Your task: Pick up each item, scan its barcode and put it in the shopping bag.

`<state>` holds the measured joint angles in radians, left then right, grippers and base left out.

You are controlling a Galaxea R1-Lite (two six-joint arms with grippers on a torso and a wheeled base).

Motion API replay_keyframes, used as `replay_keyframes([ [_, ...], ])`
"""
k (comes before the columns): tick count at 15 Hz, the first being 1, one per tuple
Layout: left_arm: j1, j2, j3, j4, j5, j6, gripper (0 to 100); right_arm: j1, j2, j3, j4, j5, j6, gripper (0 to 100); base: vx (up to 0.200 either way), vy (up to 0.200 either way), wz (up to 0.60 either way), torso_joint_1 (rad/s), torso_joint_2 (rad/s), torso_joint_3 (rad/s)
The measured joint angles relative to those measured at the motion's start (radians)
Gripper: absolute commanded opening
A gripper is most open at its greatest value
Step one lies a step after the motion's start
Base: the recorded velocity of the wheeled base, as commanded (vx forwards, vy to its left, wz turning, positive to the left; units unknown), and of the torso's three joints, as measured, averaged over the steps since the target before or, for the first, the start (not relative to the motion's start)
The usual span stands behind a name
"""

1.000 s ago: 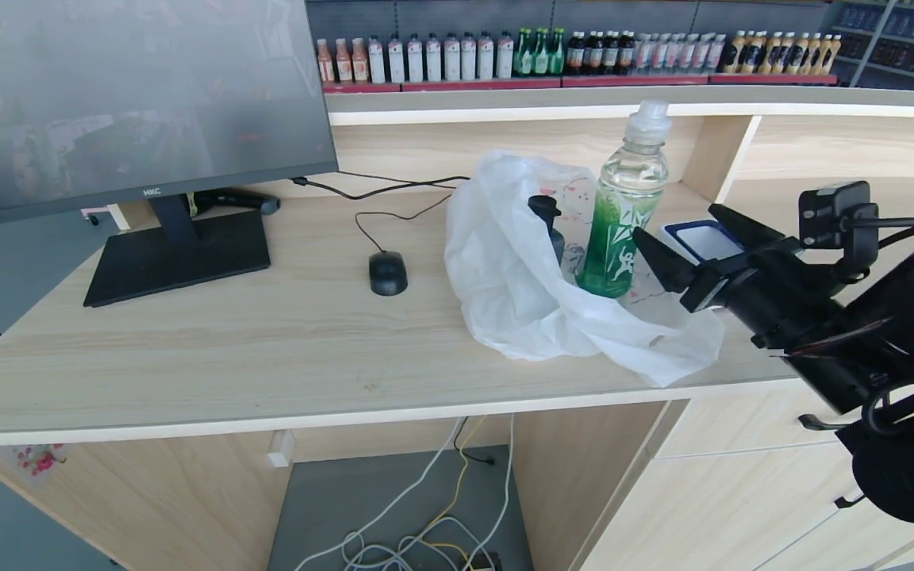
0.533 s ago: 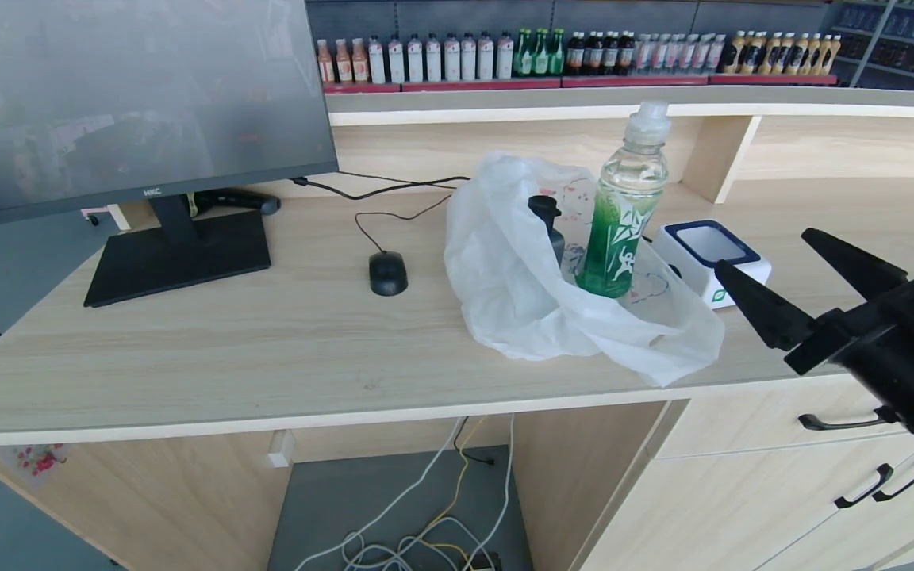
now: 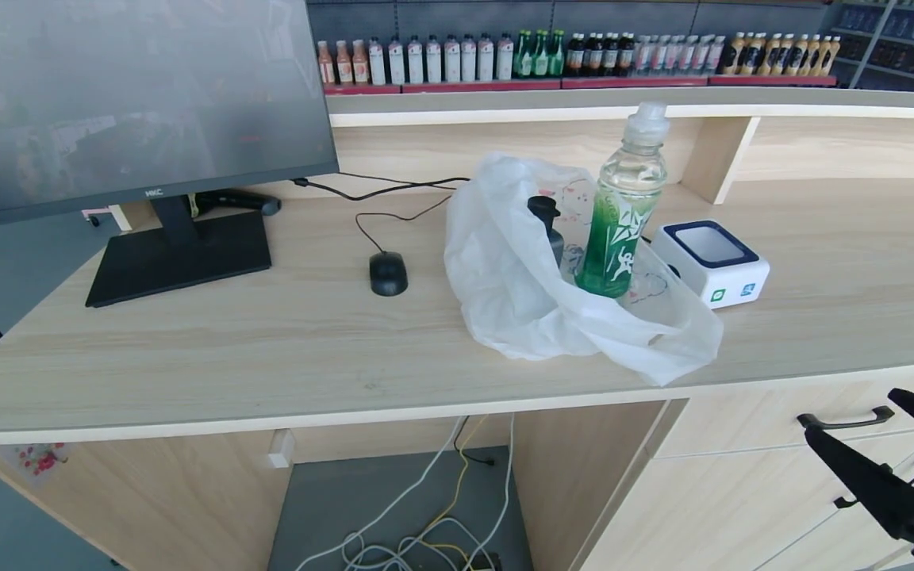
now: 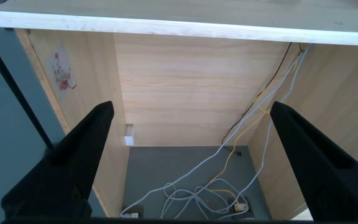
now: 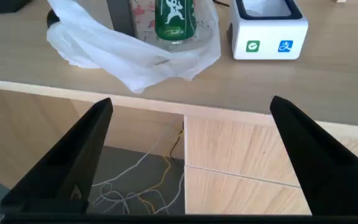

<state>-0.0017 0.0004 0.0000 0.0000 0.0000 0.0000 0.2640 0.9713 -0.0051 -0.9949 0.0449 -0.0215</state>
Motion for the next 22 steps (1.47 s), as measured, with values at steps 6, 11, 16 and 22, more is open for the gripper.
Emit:
replay_keyframes([
  [6, 0.0, 0.0, 0.0, 0.0, 0.0, 0.001, 100, 0.019, -0.609, 0.005, 0.808, 0.001, -0.017, 100, 0.0, 0.0, 0.0, 0.0, 0.0, 0.0],
  [11, 0.0, 0.0, 0.0, 0.0, 0.0, 0.002, 100, 0.003, -0.859, 0.005, 0.987, -0.059, -0.02, 100, 0.0, 0.0, 0.0, 0.0, 0.0, 0.0],
  [16, 0.0, 0.0, 0.0, 0.0, 0.0, 0.001, 100, -0.146, -0.881, 0.005, 0.989, -0.07, -0.013, 100, 0.0, 0.0, 0.0, 0.0, 0.0, 0.0],
  [22, 0.0, 0.0, 0.0, 0.0, 0.0, 0.002, 100, -0.256, -0.925, 0.005, 0.991, -0.071, -0.016, 100, 0.0, 0.0, 0.0, 0.0, 0.0, 0.0],
])
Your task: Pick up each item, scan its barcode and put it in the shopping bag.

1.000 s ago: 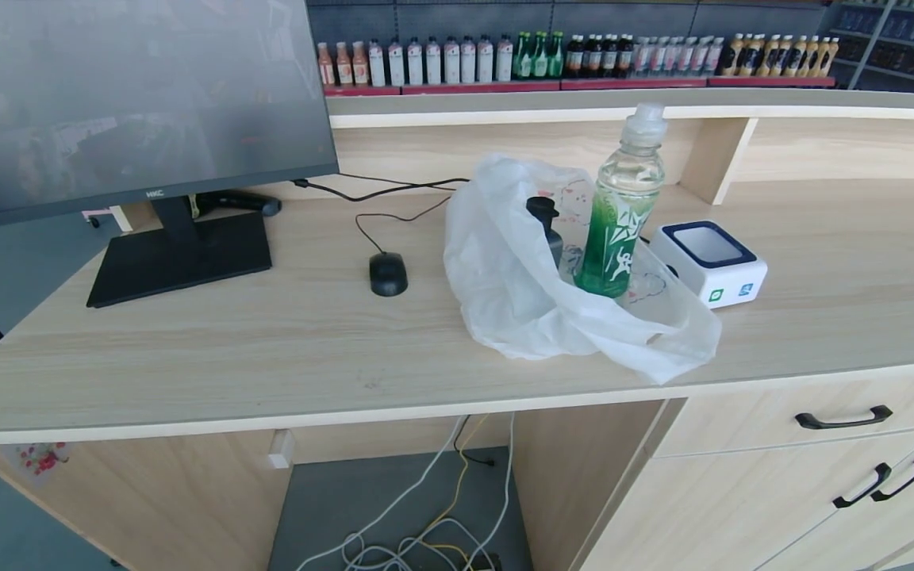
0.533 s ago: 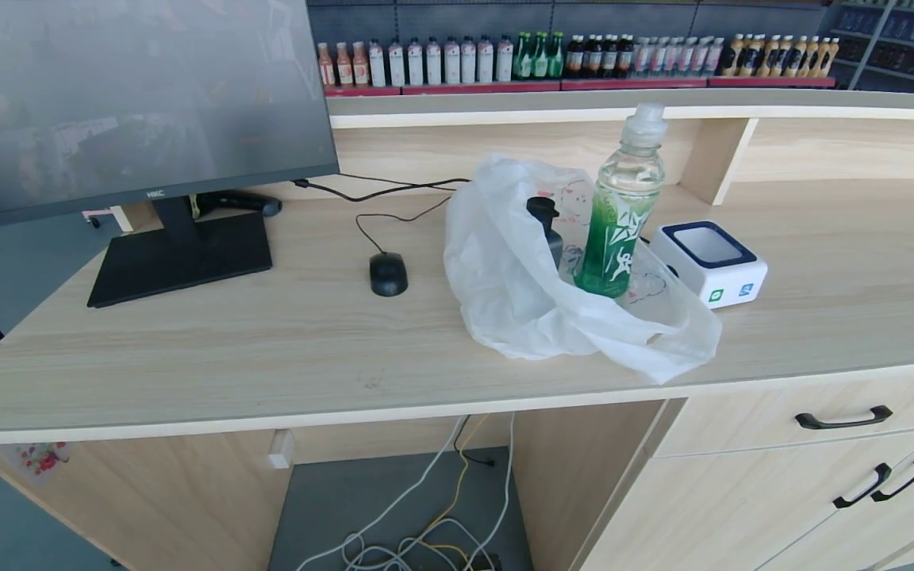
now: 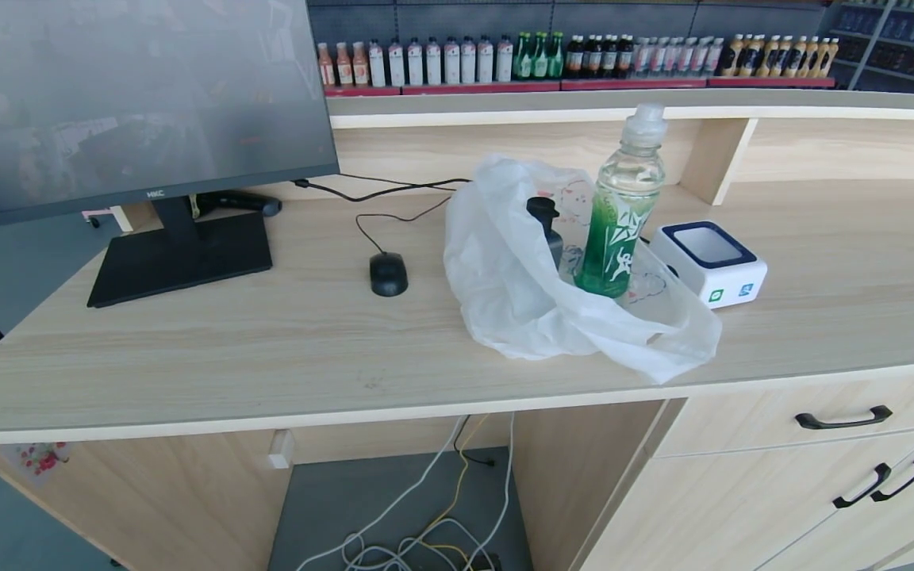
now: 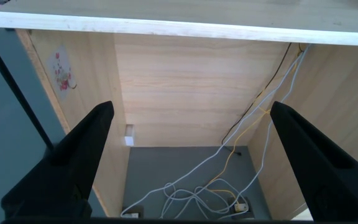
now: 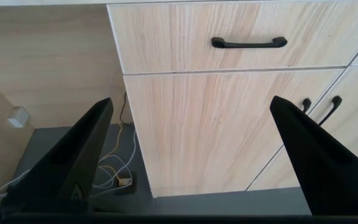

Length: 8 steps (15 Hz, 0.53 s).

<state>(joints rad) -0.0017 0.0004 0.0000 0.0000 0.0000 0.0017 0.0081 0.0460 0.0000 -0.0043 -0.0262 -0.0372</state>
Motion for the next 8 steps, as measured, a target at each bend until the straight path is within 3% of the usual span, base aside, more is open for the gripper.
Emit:
replay_keyframes([
  [5, 0.0, 0.0, 0.0, 0.0, 0.0, 0.001, 100, -0.009, -0.046, 0.0, 0.0, 0.004, 0.01, 100, 0.0, 0.0, 0.0, 0.0, 0.0, 0.0],
  [8, 0.0, 0.0, 0.0, 0.001, 0.0, 0.013, 100, -0.009, -0.048, 0.0, 0.001, 0.003, 0.017, 100, 0.0, -0.2, 0.0, 0.004, 0.0, 0.002],
])
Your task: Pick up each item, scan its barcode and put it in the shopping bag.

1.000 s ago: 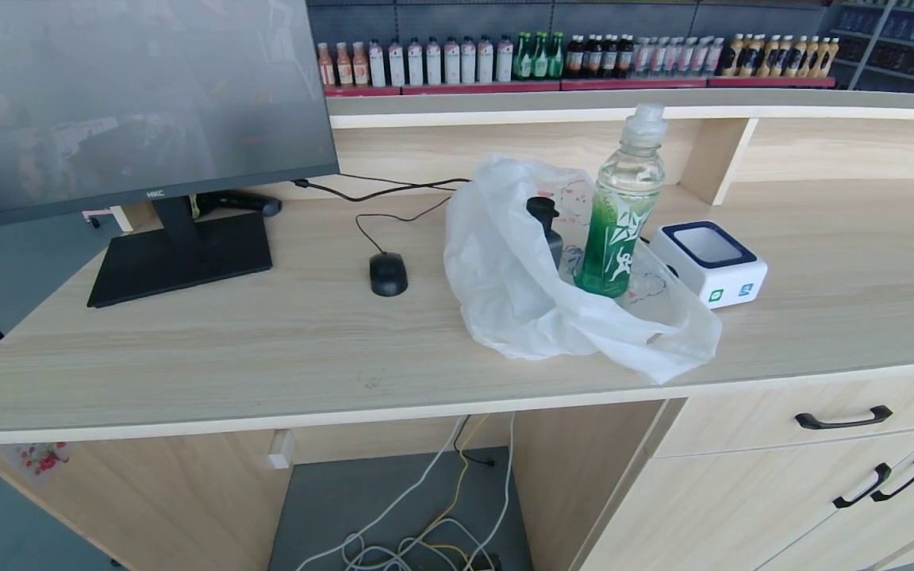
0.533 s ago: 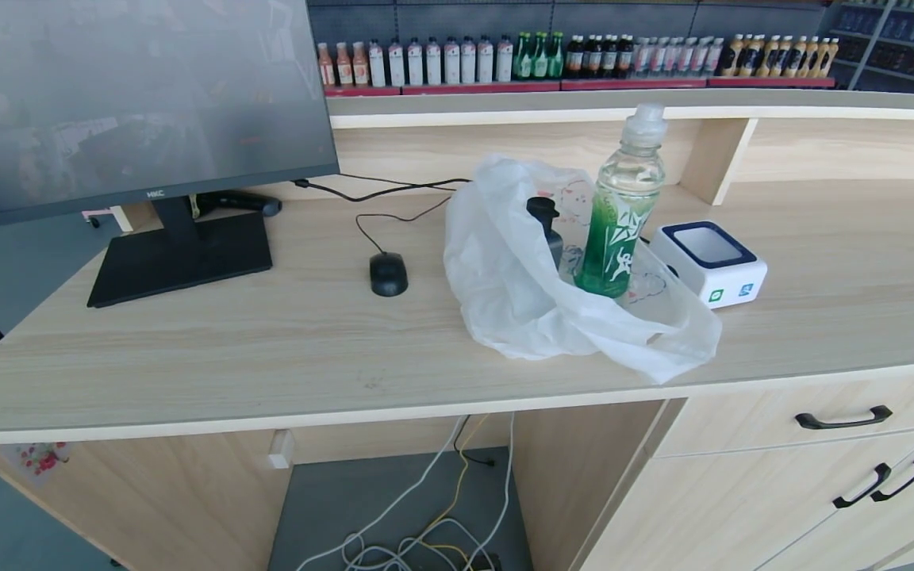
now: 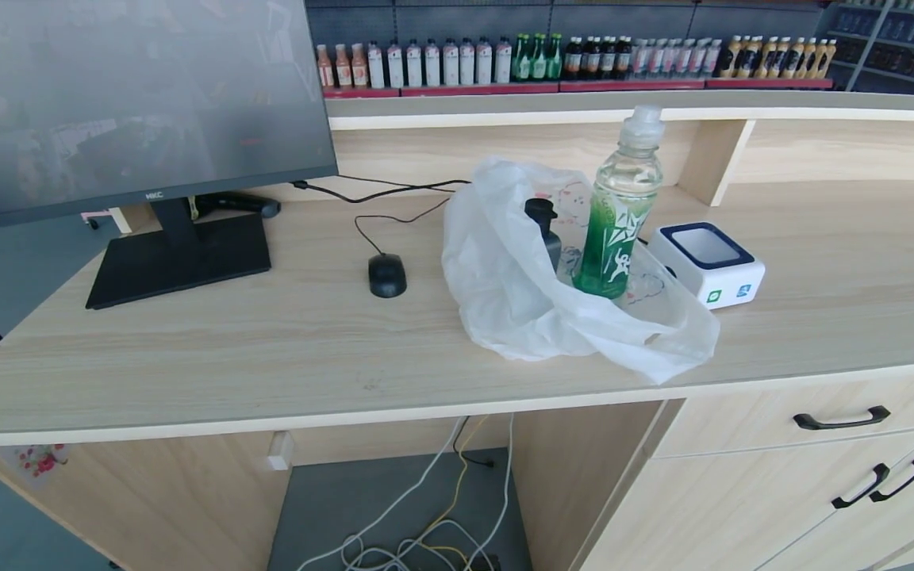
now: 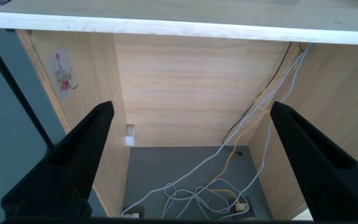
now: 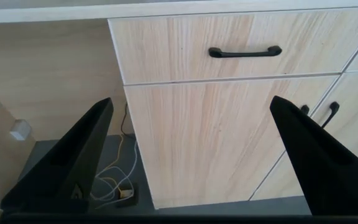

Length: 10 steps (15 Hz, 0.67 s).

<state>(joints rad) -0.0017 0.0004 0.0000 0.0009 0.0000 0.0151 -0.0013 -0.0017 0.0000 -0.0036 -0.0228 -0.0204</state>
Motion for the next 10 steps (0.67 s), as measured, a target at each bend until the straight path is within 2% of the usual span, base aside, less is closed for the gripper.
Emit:
replay_keyframes([
  [10, 0.0, 0.0, 0.0, 0.001, 0.0, -0.015, 100, 0.0, 0.0, 0.0, -0.001, 0.0, -0.001, 100, 0.0, -0.2, 0.0, 0.007, 0.0, 0.002],
])
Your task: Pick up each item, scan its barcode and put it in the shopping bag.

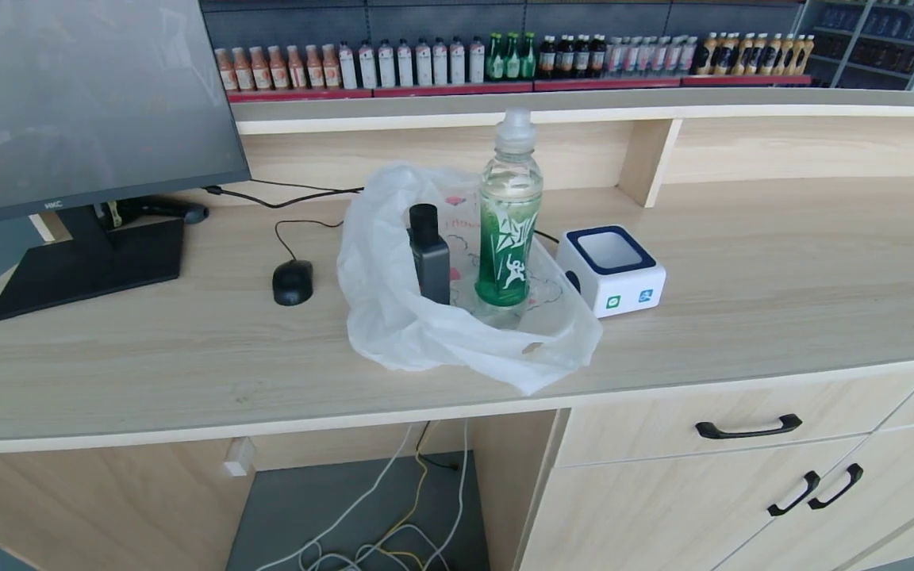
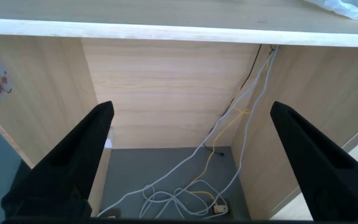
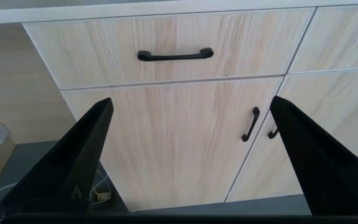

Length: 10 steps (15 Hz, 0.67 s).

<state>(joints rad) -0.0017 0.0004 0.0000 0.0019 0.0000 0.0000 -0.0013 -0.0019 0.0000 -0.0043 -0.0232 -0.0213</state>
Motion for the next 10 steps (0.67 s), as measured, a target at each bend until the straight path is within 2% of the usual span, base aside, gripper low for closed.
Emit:
replay_keyframes([
  [10, 0.001, 0.0, 0.0, -0.002, 0.0, -0.006, 100, 0.0, 0.0, 0.0, 0.001, 0.0, 0.0, 100, 0.0, -0.2, 0.0, 0.004, 0.0, 0.001],
])
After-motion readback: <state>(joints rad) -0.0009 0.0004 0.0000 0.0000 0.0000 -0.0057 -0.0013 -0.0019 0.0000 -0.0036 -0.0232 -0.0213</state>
